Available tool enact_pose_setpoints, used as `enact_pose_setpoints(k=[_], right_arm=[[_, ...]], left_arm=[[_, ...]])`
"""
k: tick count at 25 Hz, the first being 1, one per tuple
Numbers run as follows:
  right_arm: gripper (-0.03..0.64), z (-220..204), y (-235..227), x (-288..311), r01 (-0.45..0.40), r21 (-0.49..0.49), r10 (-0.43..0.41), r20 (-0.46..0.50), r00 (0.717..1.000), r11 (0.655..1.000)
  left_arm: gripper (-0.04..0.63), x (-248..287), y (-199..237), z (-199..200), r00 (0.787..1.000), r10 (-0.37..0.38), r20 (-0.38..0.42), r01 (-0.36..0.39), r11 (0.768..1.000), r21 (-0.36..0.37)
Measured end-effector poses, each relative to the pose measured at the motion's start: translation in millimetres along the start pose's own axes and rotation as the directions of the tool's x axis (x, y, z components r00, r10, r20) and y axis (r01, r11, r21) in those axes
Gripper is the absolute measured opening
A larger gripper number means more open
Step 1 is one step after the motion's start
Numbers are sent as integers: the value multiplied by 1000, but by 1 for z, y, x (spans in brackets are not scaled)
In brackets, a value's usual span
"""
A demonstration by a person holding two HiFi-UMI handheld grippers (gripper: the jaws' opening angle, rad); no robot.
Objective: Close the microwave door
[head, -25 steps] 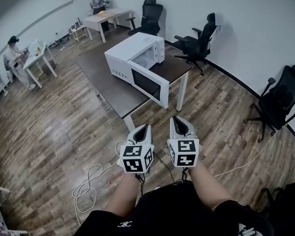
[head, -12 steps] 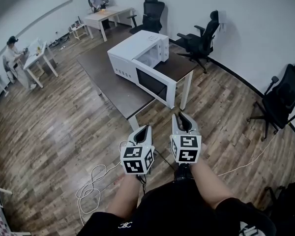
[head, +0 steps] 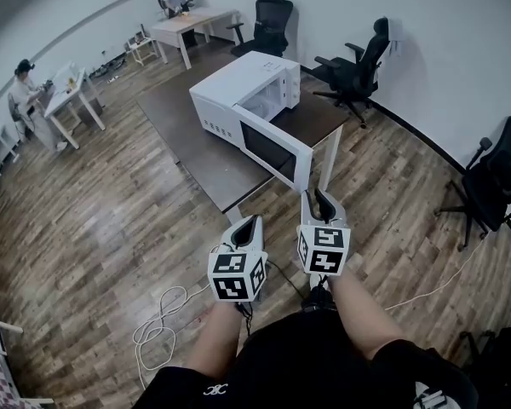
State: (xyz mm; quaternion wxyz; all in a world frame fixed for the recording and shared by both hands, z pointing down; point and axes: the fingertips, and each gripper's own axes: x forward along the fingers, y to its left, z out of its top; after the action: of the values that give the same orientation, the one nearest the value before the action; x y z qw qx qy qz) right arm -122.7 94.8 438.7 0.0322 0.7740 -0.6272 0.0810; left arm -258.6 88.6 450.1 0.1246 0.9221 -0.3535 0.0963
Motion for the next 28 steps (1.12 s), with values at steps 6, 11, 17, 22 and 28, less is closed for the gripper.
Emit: enact_pose_setpoints(k=[6,11,17,22,28], right_arm=[[122,-11,-15,37,14,9,-14,-35,999,1000],[135,-24,-27,76,23,4,-22,-101,995,1000],[151,-37,-37,124,30,8,-28,-170,985,1000],[166,-45,-44,150,57,26,-50,-209,977,998],[173,-53,-47,171,63,23,-55,-253,966,998]], left_arm=[[11,27,8,2,1000,21,-16,-21,1000,3],[11,52,12,8,999,32,-24,-32,999,5],[11,76,20,18,998,60,-37,-59,998,9],[11,88,32,20,995,86,-56,-86,996,9],[11,106,40,17,991,101,-87,-101,995,0]])
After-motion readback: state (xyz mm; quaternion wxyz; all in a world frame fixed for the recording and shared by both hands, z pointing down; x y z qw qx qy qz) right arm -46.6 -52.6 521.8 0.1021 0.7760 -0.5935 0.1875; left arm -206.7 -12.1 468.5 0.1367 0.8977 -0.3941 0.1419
